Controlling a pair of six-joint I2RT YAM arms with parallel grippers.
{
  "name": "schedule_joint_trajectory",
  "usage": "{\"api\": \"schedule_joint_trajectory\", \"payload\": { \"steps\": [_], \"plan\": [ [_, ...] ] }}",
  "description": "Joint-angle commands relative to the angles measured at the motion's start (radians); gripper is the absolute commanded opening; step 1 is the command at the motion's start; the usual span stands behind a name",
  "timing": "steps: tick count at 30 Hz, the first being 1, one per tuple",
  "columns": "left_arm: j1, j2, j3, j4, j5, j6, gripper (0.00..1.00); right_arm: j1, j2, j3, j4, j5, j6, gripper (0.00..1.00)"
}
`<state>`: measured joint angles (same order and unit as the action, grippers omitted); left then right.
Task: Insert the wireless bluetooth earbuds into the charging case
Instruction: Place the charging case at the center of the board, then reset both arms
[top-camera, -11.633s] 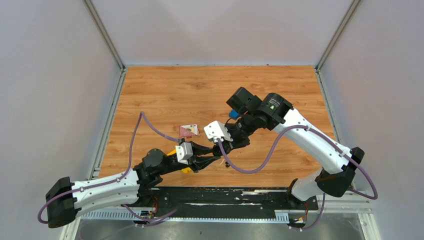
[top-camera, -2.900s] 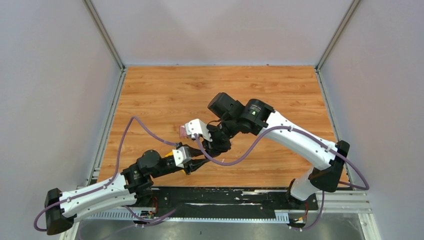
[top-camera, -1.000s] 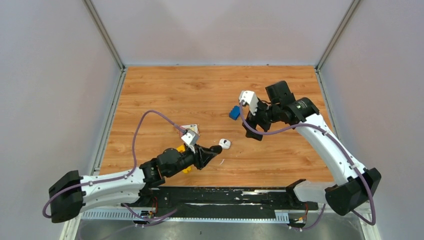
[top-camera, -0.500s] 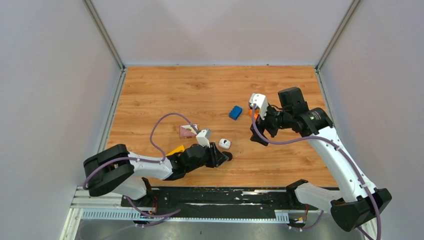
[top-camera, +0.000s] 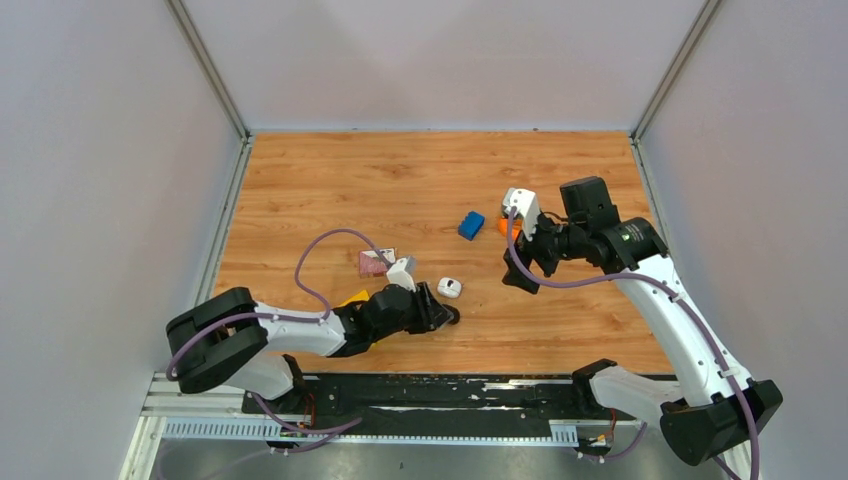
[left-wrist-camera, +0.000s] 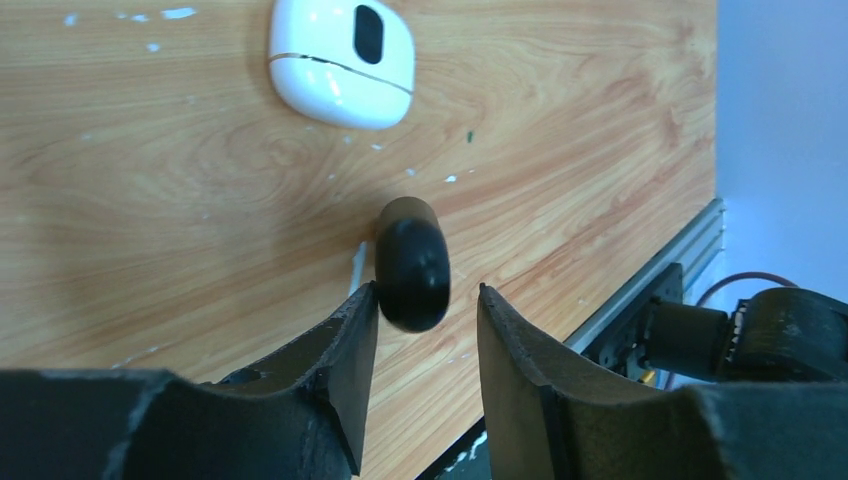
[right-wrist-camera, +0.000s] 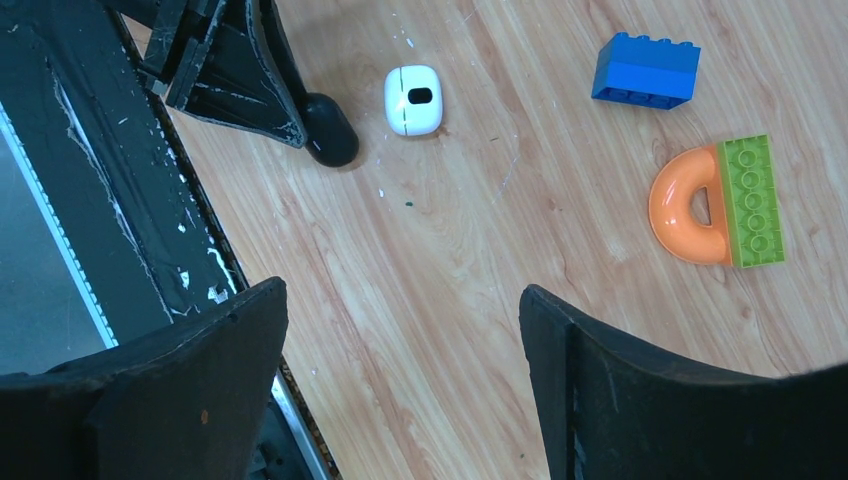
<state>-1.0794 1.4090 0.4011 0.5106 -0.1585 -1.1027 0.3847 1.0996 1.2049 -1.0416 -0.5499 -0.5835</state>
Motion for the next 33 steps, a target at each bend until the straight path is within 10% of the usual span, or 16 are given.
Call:
{"api": "schedule_joint_trajectory", "payload": {
  "steps": [1, 18, 21, 33],
  "plan": [
    [0.004, -0.091, 0.032, -0.181, -0.044, 0.003, 0.51, -0.008, -0.009, 0.022, 0.010, -0.024, 0.016, 0.86],
    [0.036, -0.474, 0.415, -0.988, -0.514, 0.663, 0.77, -0.076, 0.010, -0.039, 0.274, 0.238, 0.236, 1.00],
    [0.140, -0.462, 0.479, -1.006, -0.462, 0.831, 0.99, -0.105, 0.030, -0.085, 0.366, 0.258, 0.307, 1.00],
    [0.529, -0.557, 0.273, -0.719, -0.210, 0.993, 1.00, -0.168, 0.045, -0.244, 0.690, 0.474, 0.507, 0.99]
  ]
}}
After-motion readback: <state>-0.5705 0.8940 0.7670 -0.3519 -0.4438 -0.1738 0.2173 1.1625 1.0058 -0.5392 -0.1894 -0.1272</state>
